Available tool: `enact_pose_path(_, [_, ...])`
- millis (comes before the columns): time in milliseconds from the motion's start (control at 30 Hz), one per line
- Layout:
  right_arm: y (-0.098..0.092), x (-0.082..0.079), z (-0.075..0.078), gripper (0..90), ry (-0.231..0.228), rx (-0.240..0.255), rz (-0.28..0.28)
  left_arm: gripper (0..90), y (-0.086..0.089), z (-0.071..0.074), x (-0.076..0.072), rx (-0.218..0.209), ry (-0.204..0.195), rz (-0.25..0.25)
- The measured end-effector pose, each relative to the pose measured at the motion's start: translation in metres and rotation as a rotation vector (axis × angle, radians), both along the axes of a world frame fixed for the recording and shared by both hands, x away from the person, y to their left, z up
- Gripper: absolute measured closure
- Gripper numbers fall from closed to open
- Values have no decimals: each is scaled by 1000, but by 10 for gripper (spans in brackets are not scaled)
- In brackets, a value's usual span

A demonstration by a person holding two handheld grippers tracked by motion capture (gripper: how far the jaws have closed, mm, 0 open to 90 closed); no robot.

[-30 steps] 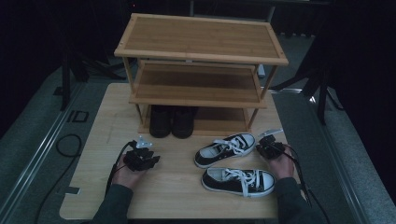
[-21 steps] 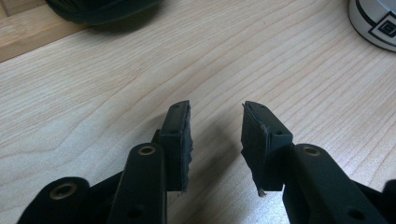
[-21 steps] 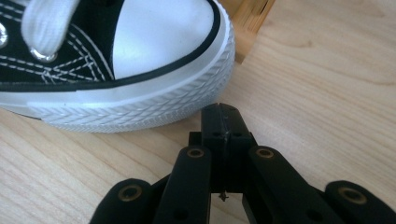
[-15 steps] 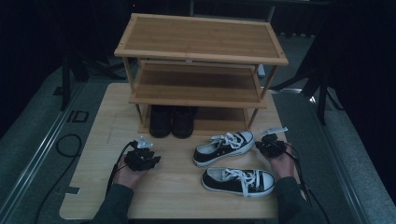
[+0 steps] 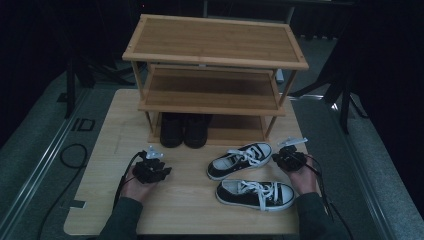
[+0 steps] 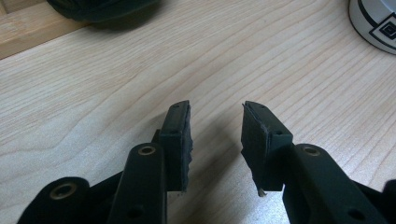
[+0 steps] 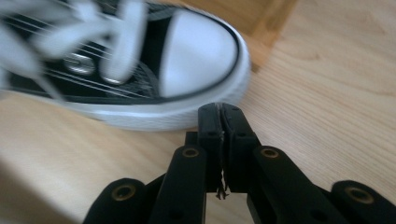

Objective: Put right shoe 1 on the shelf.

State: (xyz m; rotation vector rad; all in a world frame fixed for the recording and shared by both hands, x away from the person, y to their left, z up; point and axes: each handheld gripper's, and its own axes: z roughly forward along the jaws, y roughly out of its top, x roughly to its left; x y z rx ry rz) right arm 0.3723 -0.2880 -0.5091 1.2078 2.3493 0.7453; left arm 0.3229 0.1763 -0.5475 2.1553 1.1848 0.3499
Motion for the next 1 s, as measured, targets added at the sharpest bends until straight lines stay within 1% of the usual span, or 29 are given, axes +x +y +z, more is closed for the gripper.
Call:
enact_pose_path(100, [7,-9,13,845,-15,7,23,624,1,0,-1,-3,-1,1])
enact_pose_path(233, [22,-21,29,829,-40,2,63,622,1,0,0,-2,1,5])
enact_pose_path(367, [37,-28,41,780,-61,24,82,621,1,0,-1,-2,2,5])
enact_pose_path(400, [41,-30,44,773,-60,43,79,621,1,0,-1,-2,1,5])
enact_pose_path(433, [45,-31,46,765,-56,53,82,621,1,0,-1,-1,1,5])
enact_pose_path(533, [56,-36,51,713,-61,62,96,620,1,0,-1,0,1,3])
enact_pose_path(633, [67,-40,57,686,-75,53,109,620,1,0,-1,-3,1,5])
enact_pose_path(833, [83,-45,66,673,-87,61,124,618,0,0,-1,-2,-1,5])
enact_pose_path(967, [93,-46,67,668,-80,56,134,617,0,0,-1,0,-1,4])
enact_pose_path(1000, [93,-46,67,668,-80,56,134,616,0,0,-1,0,-1,4])
